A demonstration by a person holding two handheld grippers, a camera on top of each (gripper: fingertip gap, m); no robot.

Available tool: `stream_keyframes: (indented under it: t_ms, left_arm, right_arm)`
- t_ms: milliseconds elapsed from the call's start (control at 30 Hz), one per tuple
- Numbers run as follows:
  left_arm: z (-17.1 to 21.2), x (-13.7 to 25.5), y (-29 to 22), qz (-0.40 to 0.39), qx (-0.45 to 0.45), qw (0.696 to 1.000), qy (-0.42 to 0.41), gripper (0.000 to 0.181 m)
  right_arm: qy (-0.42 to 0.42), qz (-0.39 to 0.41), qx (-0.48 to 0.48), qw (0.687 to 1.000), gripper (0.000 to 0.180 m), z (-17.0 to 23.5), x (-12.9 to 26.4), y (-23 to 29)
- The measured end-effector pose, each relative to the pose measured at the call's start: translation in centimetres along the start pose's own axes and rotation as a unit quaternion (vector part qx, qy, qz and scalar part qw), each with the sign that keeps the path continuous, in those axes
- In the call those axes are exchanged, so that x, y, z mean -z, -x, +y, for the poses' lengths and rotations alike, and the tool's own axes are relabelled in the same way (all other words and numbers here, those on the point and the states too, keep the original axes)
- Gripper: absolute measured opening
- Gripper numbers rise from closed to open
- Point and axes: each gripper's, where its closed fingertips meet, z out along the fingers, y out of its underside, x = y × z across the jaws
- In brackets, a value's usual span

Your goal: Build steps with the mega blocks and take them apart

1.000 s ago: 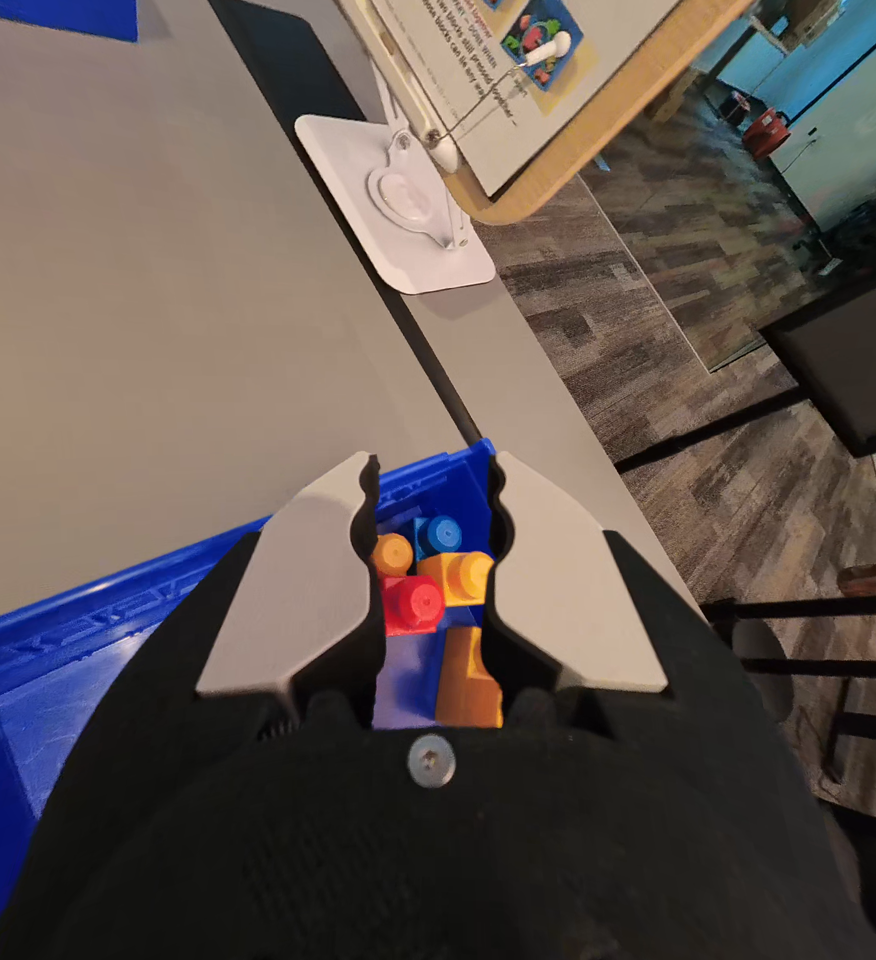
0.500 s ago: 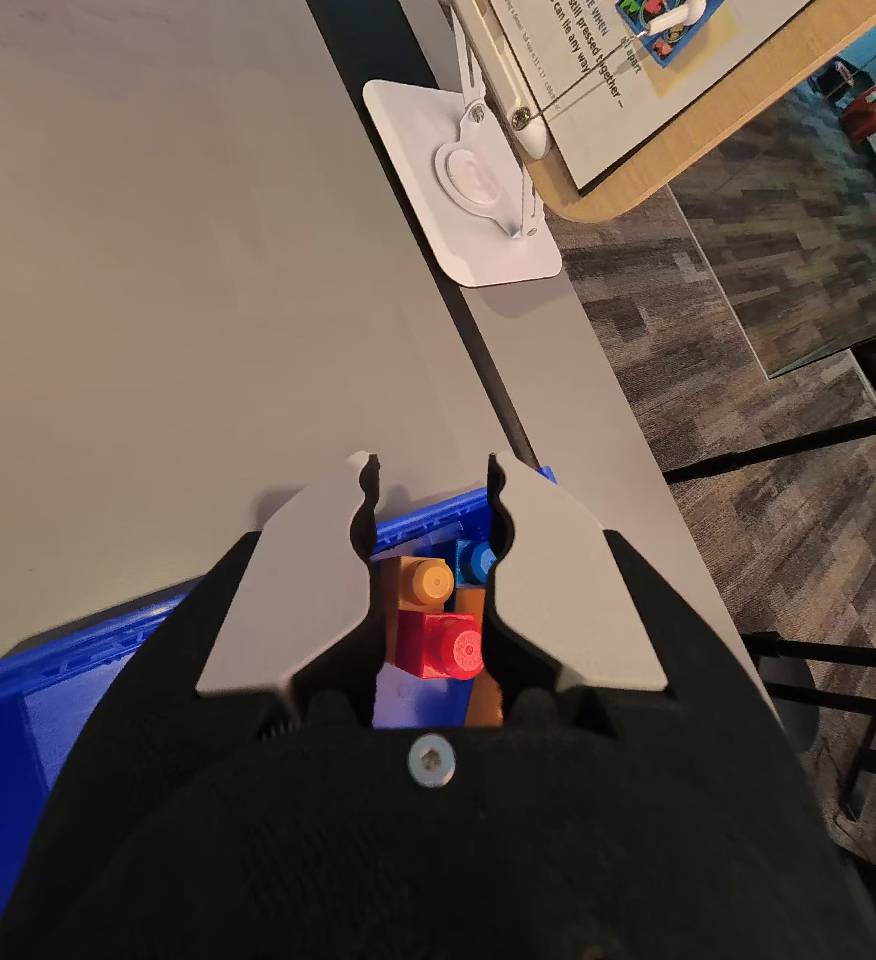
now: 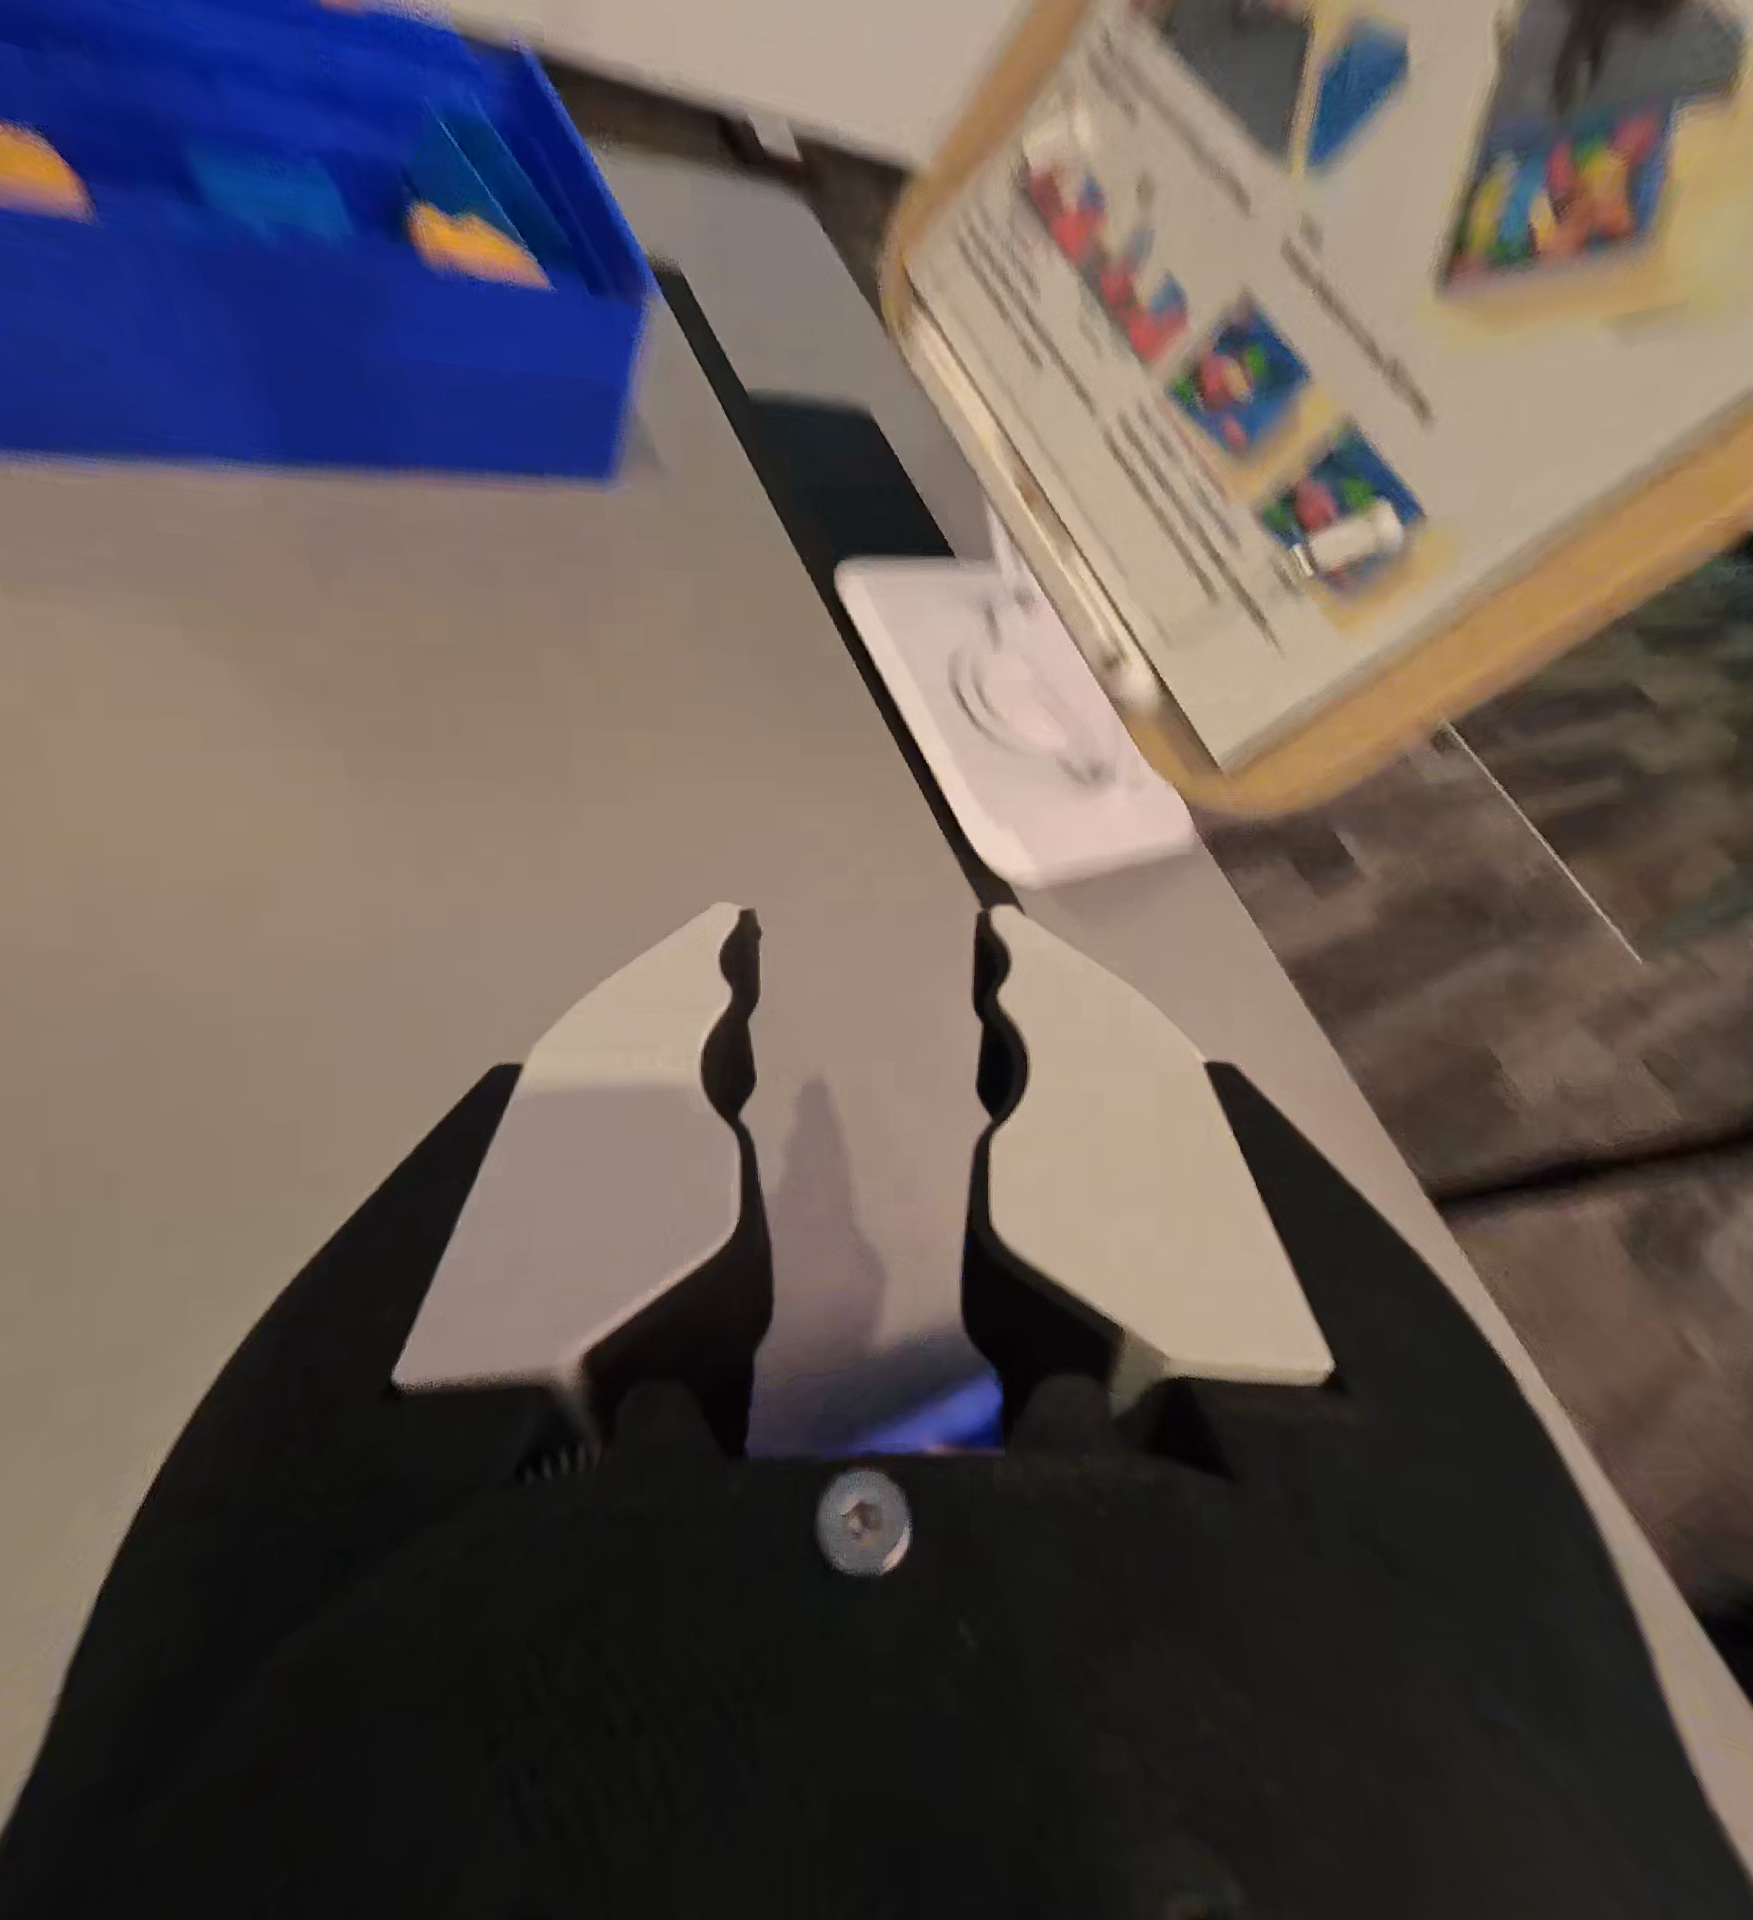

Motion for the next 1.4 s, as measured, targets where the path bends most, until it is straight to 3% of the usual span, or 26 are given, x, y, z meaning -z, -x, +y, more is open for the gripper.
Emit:
stream_keyframes:
  t_ms: [33, 100, 167, 267, 433, 567, 600, 633, 667, 767, 833, 900, 1000, 1133, 1400]
  left_arm:
    - [-2.8, 0.0, -2.8, 0.070, 0.037, 0.995, -0.066, 0.040]
    - [-7.2, 0.6, -8.1, 0.213, 0.101, 0.956, -0.172, 0.039]
    - [-8.8, 0.9, -12.6, 0.330, 0.135, 0.913, -0.198, 0.039]
    - [-8.7, -0.5, -15.8, 0.361, 0.122, 0.906, -0.185, 0.039]
    - [-7.6, -1.9, -18.7, 0.389, 0.104, 0.904, -0.146, 0.039]
    - [-6.1, -3.1, -20.2, 0.396, 0.080, 0.909, -0.103, 0.040]
    - [-5.7, -3.4, -20.4, 0.393, 0.073, 0.912, -0.092, 0.040]
    - [-5.3, -3.6, -20.3, 0.385, 0.064, 0.917, -0.079, 0.041]
    - [-4.9, -3.2, -20.1, 0.388, 0.054, 0.918, -0.058, 0.047]
    - [-2.6, -0.9, -17.1, 0.343, -0.001, 0.938, 0.038, 0.060]
    - [-0.1, 0.9, -12.5, 0.233, -0.050, 0.966, 0.101, 0.058]
    - [3.3, 3.0, -6.7, 0.088, -0.096, 0.976, 0.176, 0.057]
    - [8.6, 5.9, -1.6, -0.013, -0.110, 0.952, 0.286, 0.051]
    - [13.9, 6.7, 0.3, -0.019, -0.025, 0.915, 0.402, 0.055]
    - [19.9, 6.2, 1.7, -0.039, 0.008, 0.837, 0.546, 0.073]
  right_arm:
    - [-0.037, -0.029, -0.011, 0.999, 0.040, -2.0, -0.9, 1.6]
    - [-0.109, -0.105, -0.058, 0.987, 0.040, -5.8, -2.5, 5.4]
    - [-0.169, -0.201, -0.126, 0.957, 0.041, -9.0, -3.3, 9.3]
    - [-0.224, -0.253, -0.169, 0.926, 0.053, -11.7, -3.8, 12.1]
    - [-0.237, -0.256, -0.135, 0.927, 0.063, -12.5, -4.5, 14.8]
    - [-0.230, -0.274, -0.171, 0.918, 0.065, -12.8, -5.5, 16.0]
    - [-0.230, -0.273, -0.174, 0.918, 0.063, -12.6, -5.7, 16.0]
    - [-0.227, -0.282, -0.170, 0.917, 0.043, -12.4, -5.7, 16.3]
    - [-0.214, -0.288, -0.167, 0.919, 0.036, -12.0, -5.9, 16.4]
    - [-0.121, -0.256, -0.139, 0.949, 0.036, -9.3, -7.0, 15.4]
    - [0.007, -0.189, -0.104, 0.976, 0.036, -5.2, -8.3, 13.5]
    - [0.158, -0.120, -0.059, 0.978, 0.036, 0.4, -8.9, 11.2]
    - [0.323, -0.057, -0.043, 0.944, 0.036, 7.6, -9.3, 9.0]
    - [0.420, -0.069, -0.081, 0.901, 0.036, 12.7, -10.1, 9.5]
    - [0.439, -0.054, -0.072, 0.894, 0.037, 12.8, -9.8, 10.0]
